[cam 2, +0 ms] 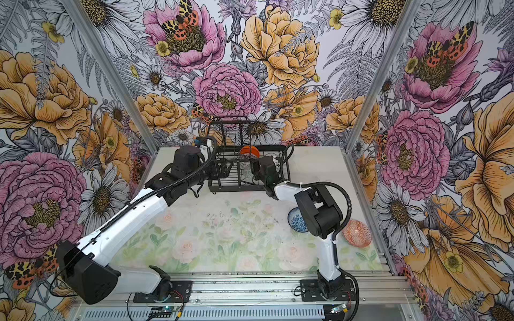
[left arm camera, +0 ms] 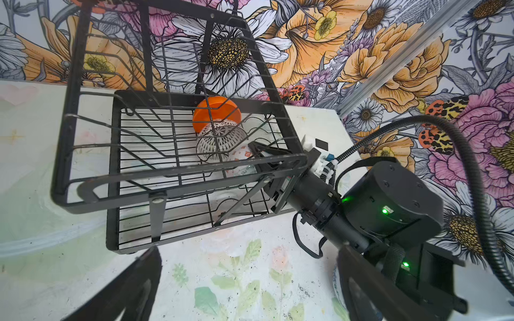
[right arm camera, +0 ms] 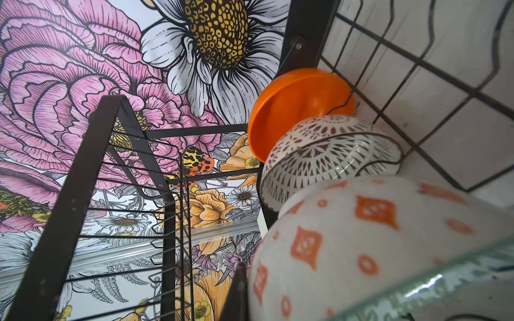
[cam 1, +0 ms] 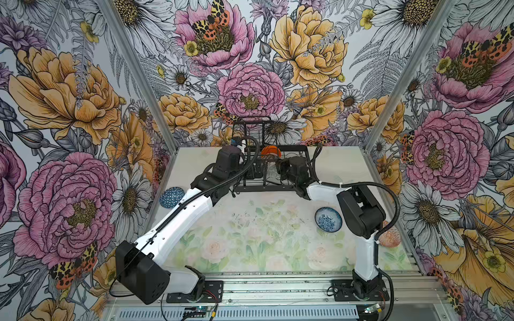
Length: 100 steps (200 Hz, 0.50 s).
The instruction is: Load the bowls into the dish rack
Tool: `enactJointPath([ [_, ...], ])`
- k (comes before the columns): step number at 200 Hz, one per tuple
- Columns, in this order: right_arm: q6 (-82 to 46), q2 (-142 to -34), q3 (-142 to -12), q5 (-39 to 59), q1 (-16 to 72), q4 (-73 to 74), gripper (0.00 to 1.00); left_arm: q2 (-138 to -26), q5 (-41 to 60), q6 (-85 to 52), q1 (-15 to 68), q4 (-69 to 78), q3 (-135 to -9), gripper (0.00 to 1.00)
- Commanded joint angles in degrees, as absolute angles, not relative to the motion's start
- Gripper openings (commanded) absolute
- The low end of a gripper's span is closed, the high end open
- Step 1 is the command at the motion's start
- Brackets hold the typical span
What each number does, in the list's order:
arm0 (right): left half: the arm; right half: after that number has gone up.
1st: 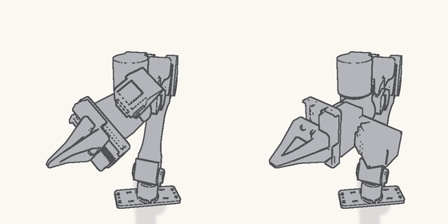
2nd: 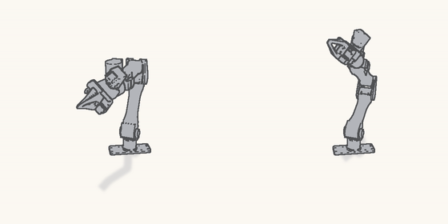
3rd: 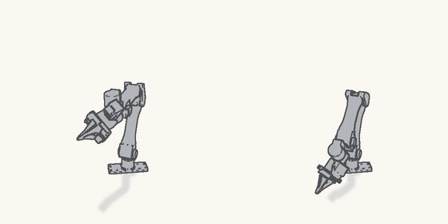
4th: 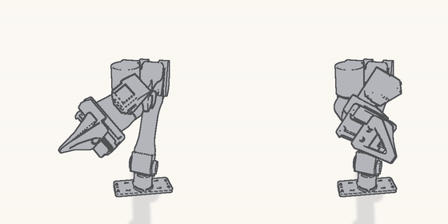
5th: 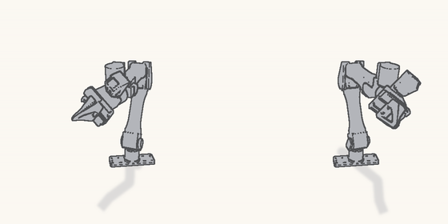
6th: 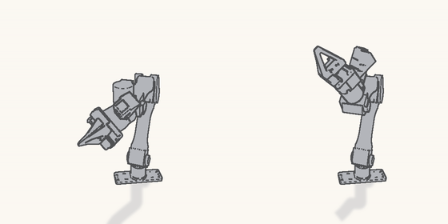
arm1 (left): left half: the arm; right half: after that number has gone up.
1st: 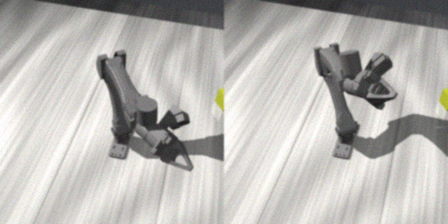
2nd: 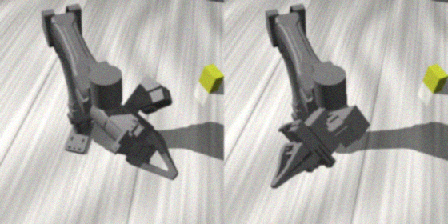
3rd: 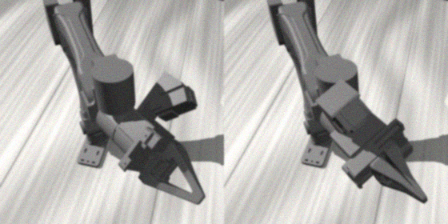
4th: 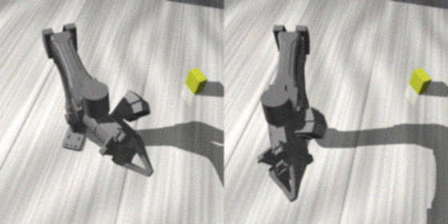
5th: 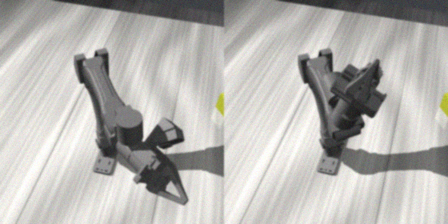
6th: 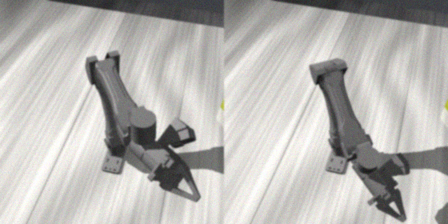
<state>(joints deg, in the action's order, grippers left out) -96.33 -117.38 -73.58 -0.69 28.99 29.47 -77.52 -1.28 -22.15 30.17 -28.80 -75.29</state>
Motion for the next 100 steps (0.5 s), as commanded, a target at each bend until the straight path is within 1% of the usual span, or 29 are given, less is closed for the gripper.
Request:
enactJointPath([
  [1,-97.29,-119.60,-76.46,-2.72,29.68,36.46,0.00,-76.88,0.10,-19.83,29.59,-30.27,-76.39,0.99],
  [100,-97.05,-125.49,-80.67,-1.90,30.36,39.19,0.00,-78.22,0.01,-19.25,29.87,-30.54,-77.19,0.99],
])
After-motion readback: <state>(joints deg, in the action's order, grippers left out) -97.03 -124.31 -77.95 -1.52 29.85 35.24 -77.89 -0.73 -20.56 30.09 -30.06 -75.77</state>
